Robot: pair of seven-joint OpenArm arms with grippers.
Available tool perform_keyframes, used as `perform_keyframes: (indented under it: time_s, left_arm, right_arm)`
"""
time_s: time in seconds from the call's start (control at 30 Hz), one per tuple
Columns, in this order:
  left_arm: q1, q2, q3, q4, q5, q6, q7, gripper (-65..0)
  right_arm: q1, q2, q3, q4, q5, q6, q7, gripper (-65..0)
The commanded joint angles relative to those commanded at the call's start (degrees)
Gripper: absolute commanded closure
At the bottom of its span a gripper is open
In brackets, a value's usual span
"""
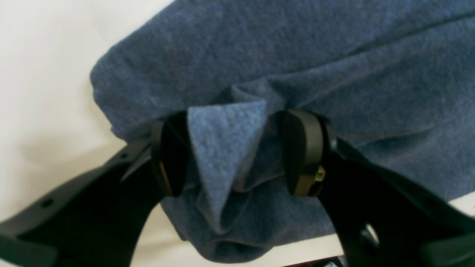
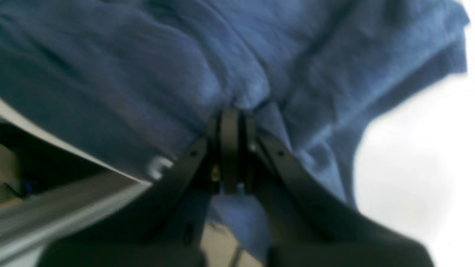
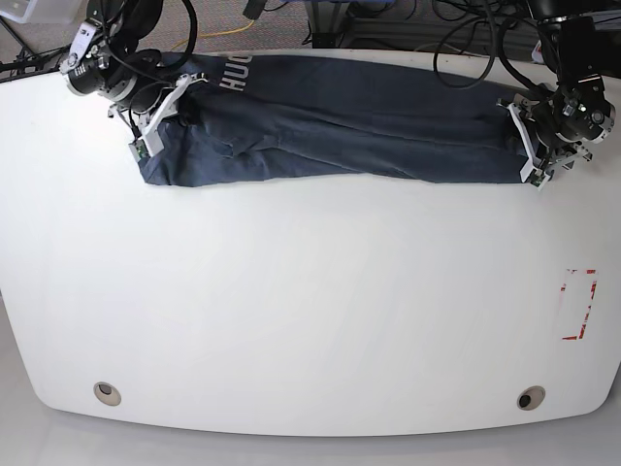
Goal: Fold the T-shirt properly
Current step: 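Adjust the right gripper's grasp on the folded shirt edge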
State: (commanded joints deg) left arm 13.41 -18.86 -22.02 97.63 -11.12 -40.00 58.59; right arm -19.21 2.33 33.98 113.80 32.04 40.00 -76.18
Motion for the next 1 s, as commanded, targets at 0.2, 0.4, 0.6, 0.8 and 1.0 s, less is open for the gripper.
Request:
perform_keyframes:
  time_s: [0.2, 0.4, 0.6, 0.8, 1.0]
  left_arm:
    - [-0.09, 0.00, 0.00, 0.18, -0.09, 0.00, 0.09, -36.5]
    - [-0.09, 0.00, -0.09, 0.00, -0.09, 0.00, 0.09, -36.5]
    - [0.18, 0.09, 0.00, 0.00, -0.18, 0.00, 0.18, -36.5]
    - [0.26, 0.00, -0.18, 0.00, -0.09, 0.00, 0.26, -36.5]
    - [0.97, 0.00, -0.26, -0.09, 0.00, 0.00, 0.18, -36.5]
  right_arm:
    - [-0.35, 1.58, 3.08, 2.29, 2.64, 0.00, 0.00, -36.1]
    - [-0.35, 1.76, 4.66, 2.20, 13.80, 0.00, 0.00, -38.5]
    - [0.88, -0.09, -0.97, 0.35, 18.20, 0.00, 0.00, -38.5]
    - [4.13, -0.44, -7.38, -8.00, 11.60, 0.00, 1.41, -31.4]
    - [7.47, 1.41, -8.62, -16.88, -2.29, 0.00, 7.65, -23.6]
